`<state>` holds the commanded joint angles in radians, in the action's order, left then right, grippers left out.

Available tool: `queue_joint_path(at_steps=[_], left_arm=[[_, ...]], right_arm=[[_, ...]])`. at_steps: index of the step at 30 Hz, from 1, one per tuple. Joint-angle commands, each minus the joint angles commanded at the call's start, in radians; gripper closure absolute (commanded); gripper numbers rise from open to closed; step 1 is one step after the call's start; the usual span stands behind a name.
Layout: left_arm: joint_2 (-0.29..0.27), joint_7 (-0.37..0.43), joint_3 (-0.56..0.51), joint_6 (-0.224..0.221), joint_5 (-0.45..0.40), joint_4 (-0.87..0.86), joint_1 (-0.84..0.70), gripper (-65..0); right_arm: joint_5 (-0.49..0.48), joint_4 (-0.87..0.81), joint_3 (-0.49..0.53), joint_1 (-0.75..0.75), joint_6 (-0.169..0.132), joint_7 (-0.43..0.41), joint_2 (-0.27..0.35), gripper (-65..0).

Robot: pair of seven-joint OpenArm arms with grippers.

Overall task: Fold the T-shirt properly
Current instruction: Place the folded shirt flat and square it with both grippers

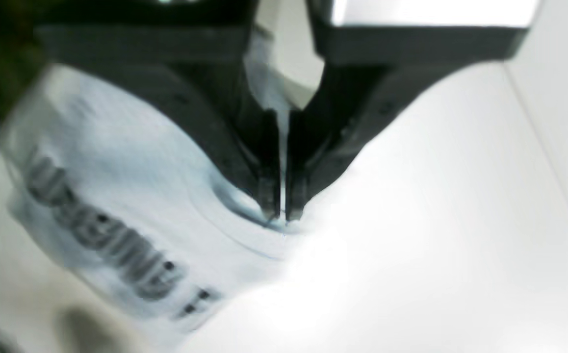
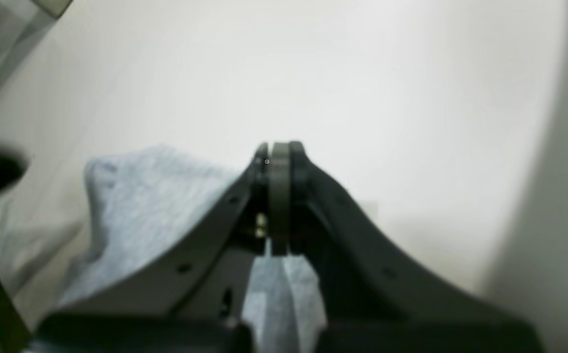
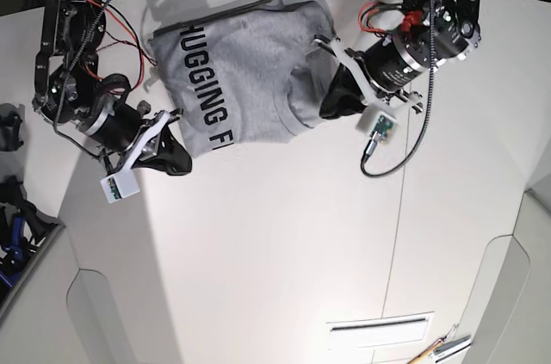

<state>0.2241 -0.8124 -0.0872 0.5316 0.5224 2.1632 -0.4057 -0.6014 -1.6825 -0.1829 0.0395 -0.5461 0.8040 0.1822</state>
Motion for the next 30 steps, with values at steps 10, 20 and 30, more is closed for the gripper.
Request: queue_joint_path(at_steps=[10, 20, 30], left_arm=[[-0.003, 0.065, -0.323, -0.095, -0.202, -0.159, -0.089, -2.8], [-0.024, 0.052, -0.203, -0.18, -0.321, -0.362, 0.091, -2.8], [-0.022, 0.056, 0.009, -0.176, -0.272, -0.459, 0.257, -2.8]], right_arm=[[0.021, 0.329, 0.164, 0.172, -0.019, -0.045, -0.002, 0.0], [0.063, 0.363, 0.237, 0.135, -0.019, -0.026, 0.035, 0.0], [-0.122, 0.296, 0.187, -0.02, -0.037, 0.016, 0.031, 0.0]])
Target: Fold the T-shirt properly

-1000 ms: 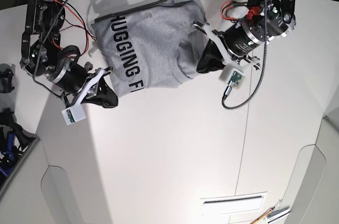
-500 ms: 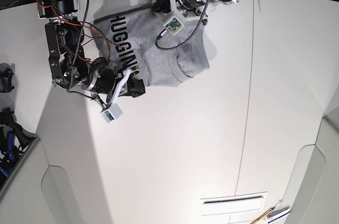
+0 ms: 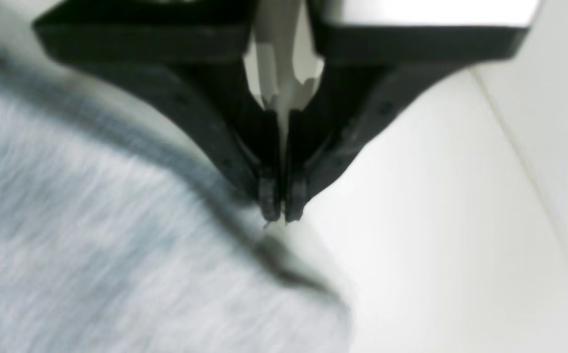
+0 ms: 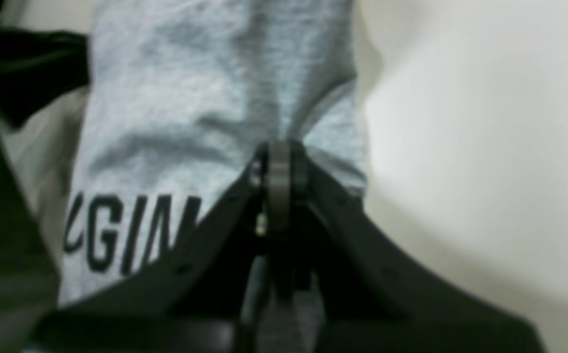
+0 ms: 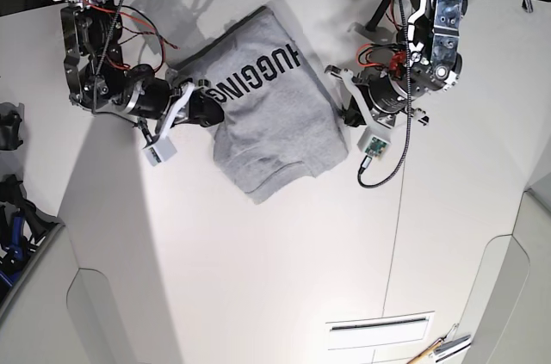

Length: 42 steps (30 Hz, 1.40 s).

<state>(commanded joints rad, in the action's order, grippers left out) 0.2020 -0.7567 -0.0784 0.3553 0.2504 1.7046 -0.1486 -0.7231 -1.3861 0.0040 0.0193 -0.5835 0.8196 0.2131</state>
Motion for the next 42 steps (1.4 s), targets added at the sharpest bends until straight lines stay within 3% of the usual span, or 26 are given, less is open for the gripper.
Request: queue_joint_path(at_steps=[5, 9, 12, 17, 19, 23, 27, 33, 37, 42], left_arm=[[0.001, -0.011, 0.0, 0.0, 0.0, -0.017, 0.001, -2.8], [0.002, -0.034, 0.002, 0.0, 0.0, 0.005, 0.001, -2.8], [0.047, -0.046, 0.003, -0.009, 0.0, 0.068, -0.006, -2.8], [0.149, -0.057, 0.023, -0.065, 0.0, 0.235, -0.086, -2.7], [0.171, -0.058, 0.035, -0.086, 0.0, 0.311, -0.167, 0.0], [0.184, -0.071, 0.081, -0.083, -0.001, 0.462, -0.364, 0.0], [0.184, -0.079, 0.14, -0.082, -0.004, 0.57, -0.587, 0.0], [0.184, -0.089, 0.15, -0.082, -0.006, 0.576, -0.84, 0.0], [0.195, 0.032, 0.15, -0.082, -0.002, 0.492, -0.98, 0.0], [0.217, 0.186, 0.149, -0.082, 0.003, 0.187, -0.973, 0.0]], right_arm=[[0.017, -0.124, 0.0, -0.079, 0.0, 0.0, -0.074, 0.0], [0.062, -0.203, -0.015, -0.08, 0.001, 0.01, -0.08, 0.0], [0.068, -0.256, -0.075, -0.08, 0.003, 0.046, -0.08, 0.0], [0.034, -0.353, -0.253, -0.1, 0.003, 0.157, -0.074, 0.0], [-0.059, -0.384, -0.327, -0.142, 0.002, 0.193, -0.045, 0.0], [-0.187, -0.434, -0.406, -0.275, -0.008, 0.226, 0.026, 0.0], [-0.243, -0.438, -0.405, -0.429, -0.016, 0.247, 0.087, 0.0], [-0.325, -0.438, -0.403, -0.581, -0.026, 0.257, 0.203, 0.0], [-0.4, -0.437, -0.343, -0.677, -0.025, 0.262, 0.269, 0.0], [-0.328, -0.409, -0.122, -0.75, -0.025, 0.259, 0.328, 0.0]])
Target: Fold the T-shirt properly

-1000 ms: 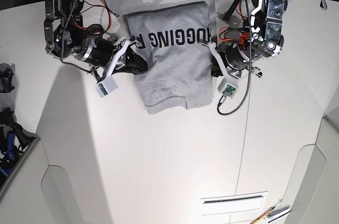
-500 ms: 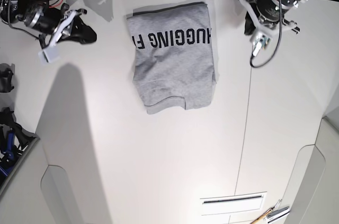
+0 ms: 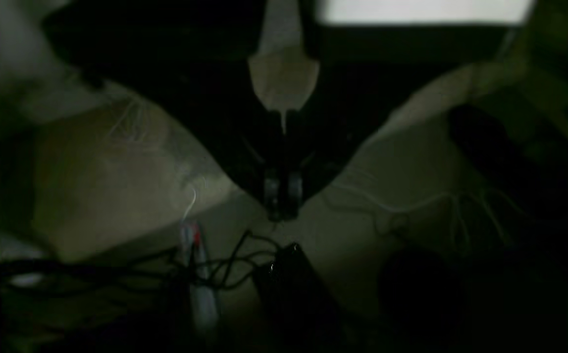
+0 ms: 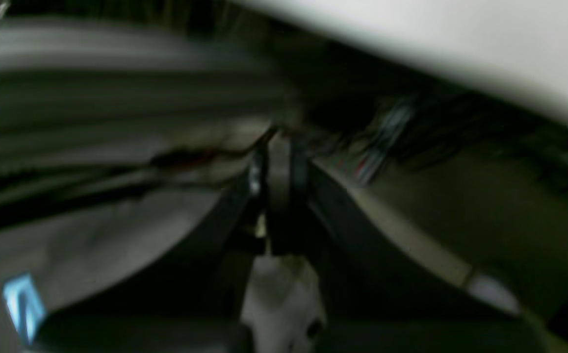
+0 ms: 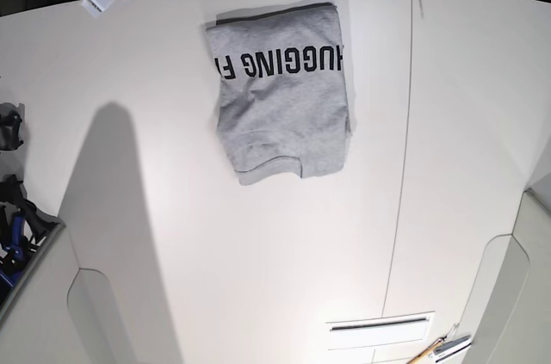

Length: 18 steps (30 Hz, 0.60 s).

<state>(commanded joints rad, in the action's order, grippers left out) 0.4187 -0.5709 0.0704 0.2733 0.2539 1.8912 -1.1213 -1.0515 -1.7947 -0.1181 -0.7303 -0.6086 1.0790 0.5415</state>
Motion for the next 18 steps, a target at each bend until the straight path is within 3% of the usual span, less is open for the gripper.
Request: queue_joint_path(at_steps=[3, 6, 8, 12, 14, 16, 18], left_arm=[[0.0, 0.09, -0.032, 0.013, -0.001, -0.204, 0.028, 0.0], [0.01, 0.217, -0.098, 0.014, 0.0, -0.402, 0.058, 0.0], [0.019, 0.357, -0.159, 0.01, 0.001, -0.526, 0.082, 0.0], [0.019, 0.647, -0.307, -0.137, 0.002, -0.739, 0.19, 0.0], [0.019, 0.687, -0.397, -0.204, 0.012, -0.819, 0.283, 0.0], [0.019, 0.686, -0.495, -0.251, 0.069, -0.89, 0.383, 0.0], [0.014, 0.686, -0.595, -0.263, 0.152, -0.961, 0.481, 0.0]], right_arm=[[0.086, 0.064, 0.135, -0.004, 0.002, -0.063, 0.029, 0.0], [0.208, 0.148, 0.246, -0.004, 0.003, -0.22, 0.046, 0.0], [0.289, 0.211, 0.308, -0.003, 0.003, -0.327, 0.045, 0.0], [0.465, 0.366, 0.446, 0.063, 0.004, -0.531, 0.045, 0.0], [0.542, 0.461, 0.513, 0.123, 0.011, -0.625, 0.045, 0.0], [0.592, 0.56, 0.57, 0.184, 0.011, -0.658, 0.037, 0.0], [0.619, 0.658, 0.619, 0.241, 0.011, -0.658, 0.021, 0.0]])
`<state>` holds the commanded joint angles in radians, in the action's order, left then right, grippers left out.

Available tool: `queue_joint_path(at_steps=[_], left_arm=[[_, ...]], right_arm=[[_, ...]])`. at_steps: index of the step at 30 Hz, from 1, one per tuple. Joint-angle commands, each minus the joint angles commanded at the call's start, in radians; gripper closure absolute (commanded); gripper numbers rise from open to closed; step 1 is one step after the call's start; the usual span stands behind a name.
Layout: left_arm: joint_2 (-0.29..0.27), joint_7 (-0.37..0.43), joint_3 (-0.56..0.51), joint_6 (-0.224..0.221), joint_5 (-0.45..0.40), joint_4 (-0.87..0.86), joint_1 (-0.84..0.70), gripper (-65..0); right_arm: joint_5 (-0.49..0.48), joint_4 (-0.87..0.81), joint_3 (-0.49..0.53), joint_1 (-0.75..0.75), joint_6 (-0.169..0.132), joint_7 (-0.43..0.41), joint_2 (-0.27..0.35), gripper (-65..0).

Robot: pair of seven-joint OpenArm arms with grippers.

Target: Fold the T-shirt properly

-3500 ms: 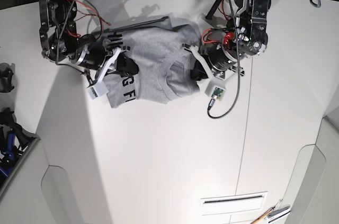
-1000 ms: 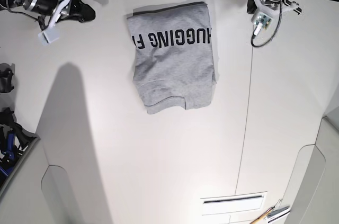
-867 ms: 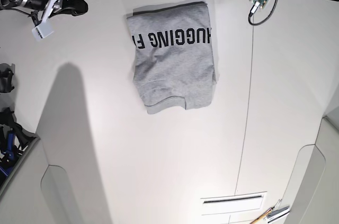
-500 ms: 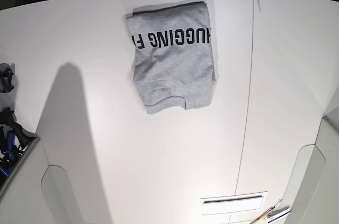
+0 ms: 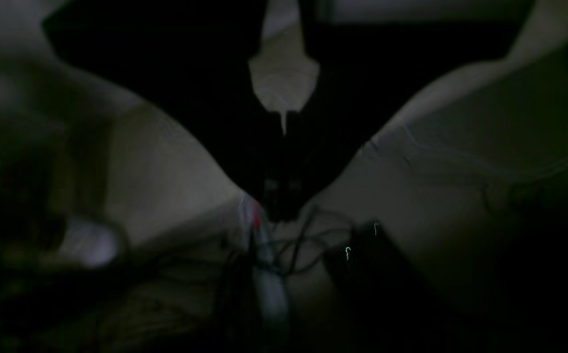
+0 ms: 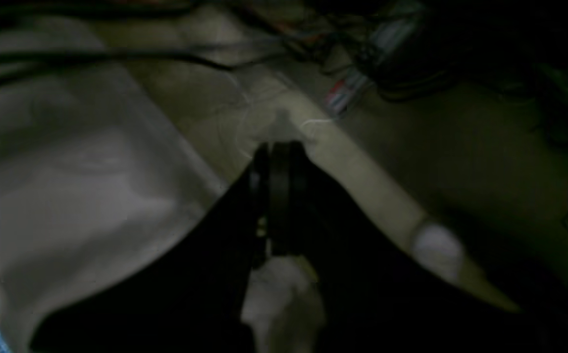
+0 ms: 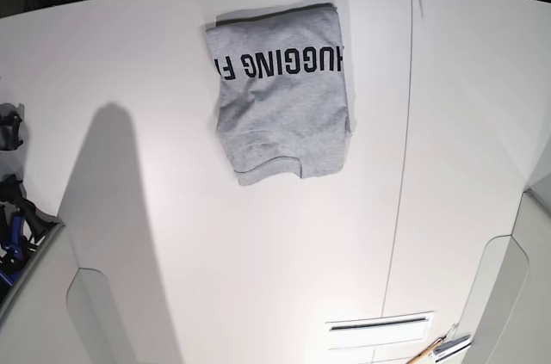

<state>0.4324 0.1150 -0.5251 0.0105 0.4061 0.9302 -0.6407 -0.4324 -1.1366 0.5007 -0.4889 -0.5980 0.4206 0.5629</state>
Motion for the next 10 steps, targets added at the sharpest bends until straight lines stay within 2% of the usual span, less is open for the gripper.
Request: queue_joint_path(at_steps=[5, 7, 10], left_arm=[[-0.028, -0.003, -0.193, 0.001, 0.095, -0.19, 0.171, 0.0], [-0.051, -0.027, -0.237, 0.001, 0.13, -0.272, 0.213, 0.0], [-0.098, -0.058, -0.257, 0.001, 0.157, -0.371, 0.247, 0.0]], right_arm=[[0.102, 0.183, 0.063, 0.082, 0.0, 0.001, -0.054, 0.0], [0.141, 0.232, 0.063, 0.097, 0.0, 0.001, -0.067, 0.0], [0.148, 0.261, 0.063, 0.114, 0.0, 0.0, -0.067, 0.0]])
